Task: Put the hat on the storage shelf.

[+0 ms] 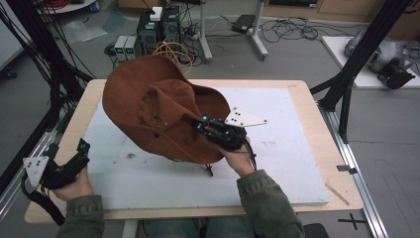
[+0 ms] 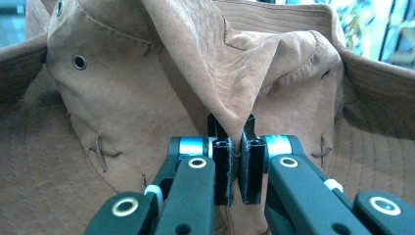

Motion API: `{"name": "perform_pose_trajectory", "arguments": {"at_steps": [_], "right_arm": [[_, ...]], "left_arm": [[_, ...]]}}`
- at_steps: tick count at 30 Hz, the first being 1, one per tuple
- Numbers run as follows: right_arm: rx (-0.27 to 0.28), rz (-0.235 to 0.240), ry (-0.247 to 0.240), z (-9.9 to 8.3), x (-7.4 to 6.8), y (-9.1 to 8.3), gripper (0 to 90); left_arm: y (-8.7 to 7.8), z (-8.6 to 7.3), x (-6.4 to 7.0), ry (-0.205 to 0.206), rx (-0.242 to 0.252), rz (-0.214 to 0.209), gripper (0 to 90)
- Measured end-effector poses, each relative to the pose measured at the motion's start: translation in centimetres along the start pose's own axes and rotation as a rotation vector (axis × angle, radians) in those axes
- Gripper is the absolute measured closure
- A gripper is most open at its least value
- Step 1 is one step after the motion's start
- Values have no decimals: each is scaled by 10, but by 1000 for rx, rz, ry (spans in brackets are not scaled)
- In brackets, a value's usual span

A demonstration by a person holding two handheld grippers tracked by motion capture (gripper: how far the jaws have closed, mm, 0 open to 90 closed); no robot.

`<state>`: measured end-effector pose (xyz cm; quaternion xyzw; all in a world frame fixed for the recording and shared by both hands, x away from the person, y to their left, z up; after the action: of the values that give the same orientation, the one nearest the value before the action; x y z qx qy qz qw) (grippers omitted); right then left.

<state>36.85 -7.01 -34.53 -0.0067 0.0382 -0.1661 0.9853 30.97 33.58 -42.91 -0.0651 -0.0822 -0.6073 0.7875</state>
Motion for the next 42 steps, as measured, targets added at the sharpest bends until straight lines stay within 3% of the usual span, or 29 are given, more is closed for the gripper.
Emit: {"name": "perform_pose_trajectory", "arguments": {"at_steps": [5,6,7,13,18,22,27,33,36,40,42], "right_arm": [[143,-34,1,22,9,-13,873],[143,-34,1,22,9,-13,873],[190,-49,-9,32,12,-17,872],[272,-92,-23,56,23,-23,872],[261,-135,-55,73,33,-21,871],[275,-166,-54,88,43,-16,870],[248,-191,-67,104,53,-8,869],[178,-251,-96,134,75,19,868],[168,-258,-92,140,82,28,868],[91,-286,-111,151,95,51,868],[78,-288,-111,152,97,56,868]], "left_arm": [[1,-1,1,2,-5,-3,101],[1,-2,1,4,-7,-5,101],[1,-1,1,0,-4,-5,101],[1,-2,2,0,-8,-8,101],[1,-2,5,0,-9,-16,101],[0,-3,8,-1,-5,-22,101],[0,-2,7,0,-4,-23,101],[2,-4,7,-10,-9,-26,101],[3,-5,6,-18,-16,-26,101],[4,-7,5,-28,-22,-28,101],[5,-7,5,-31,-21,-29,101]]}}
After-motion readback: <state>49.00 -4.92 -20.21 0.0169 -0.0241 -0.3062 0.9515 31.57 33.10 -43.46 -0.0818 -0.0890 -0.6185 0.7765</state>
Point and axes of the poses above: each handheld gripper's, and its own axes: y roughly forward along the jaws, z roughly out of its top, x roughly to its right, the point moved 6 cm from there along y, roughly forward along the jaws, and after that the axes turned 9 degrees about z, right-handed, at the moved point
